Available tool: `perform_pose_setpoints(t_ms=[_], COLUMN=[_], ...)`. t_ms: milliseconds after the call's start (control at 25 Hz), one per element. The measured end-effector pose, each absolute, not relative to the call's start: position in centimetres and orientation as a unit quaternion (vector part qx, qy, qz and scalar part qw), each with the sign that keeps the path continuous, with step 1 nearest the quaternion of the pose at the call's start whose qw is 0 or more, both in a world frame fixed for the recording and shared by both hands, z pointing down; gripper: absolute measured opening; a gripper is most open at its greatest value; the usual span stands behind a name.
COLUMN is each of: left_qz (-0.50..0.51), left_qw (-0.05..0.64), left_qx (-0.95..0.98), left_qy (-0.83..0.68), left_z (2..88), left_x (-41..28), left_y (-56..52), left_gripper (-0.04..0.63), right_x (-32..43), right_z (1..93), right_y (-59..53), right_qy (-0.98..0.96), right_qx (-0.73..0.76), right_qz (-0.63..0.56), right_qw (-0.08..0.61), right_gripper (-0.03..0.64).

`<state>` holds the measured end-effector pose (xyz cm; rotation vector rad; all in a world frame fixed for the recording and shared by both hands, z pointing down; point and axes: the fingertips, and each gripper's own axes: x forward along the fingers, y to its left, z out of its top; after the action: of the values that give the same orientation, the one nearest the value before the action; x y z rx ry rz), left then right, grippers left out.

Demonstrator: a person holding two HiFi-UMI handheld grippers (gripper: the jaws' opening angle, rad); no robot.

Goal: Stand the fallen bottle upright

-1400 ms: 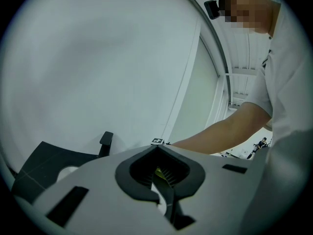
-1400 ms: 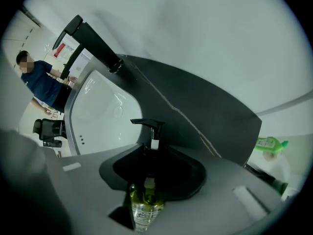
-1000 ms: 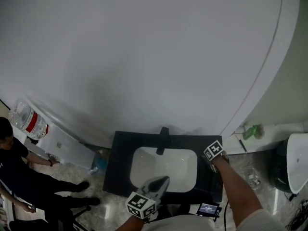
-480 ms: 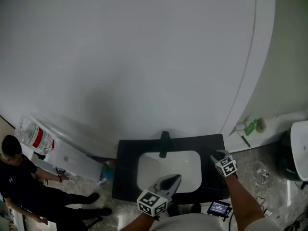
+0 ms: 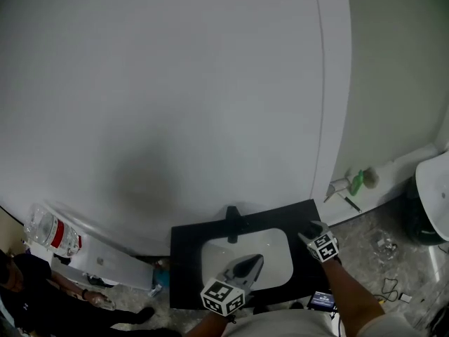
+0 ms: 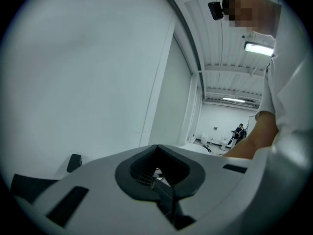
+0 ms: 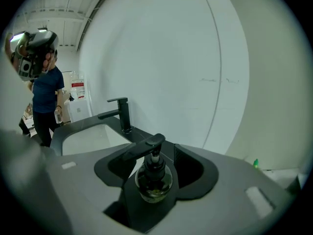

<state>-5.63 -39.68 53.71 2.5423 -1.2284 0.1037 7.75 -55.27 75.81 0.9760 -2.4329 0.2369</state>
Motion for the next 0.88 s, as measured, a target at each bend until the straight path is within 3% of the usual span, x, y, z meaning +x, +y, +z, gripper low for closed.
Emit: perform_pose_setpoints(t_ms=[360, 720, 880], left_qz=[0.002, -0.020, -0.024], left_qw=[0.145, 0.118, 0.112], left_qx=[0.892, 0.869, 0.860], left_qy=[-0.429, -0.481, -0.497], left_z=[51.3, 46.3, 44.3], left_x=[-6.4, -9.0, -9.6], left_y=[-40.8, -42.5, -42.9], left_gripper=[0.006, 0.006, 0.006], right_x=[9.0, 0.0, -3.8], right_z=[65.5, 49.5, 44.3], right_y=[-50.9, -45.6, -44.1], right_qy=[-0.882, -0.944, -0.958], right_qx=[0.427, 0.325, 0.287], right_qz=[0.052, 0.028, 0.014], right_qw=[0.191, 0.055, 0.018], right_gripper=[0.206, 0.005, 0.003])
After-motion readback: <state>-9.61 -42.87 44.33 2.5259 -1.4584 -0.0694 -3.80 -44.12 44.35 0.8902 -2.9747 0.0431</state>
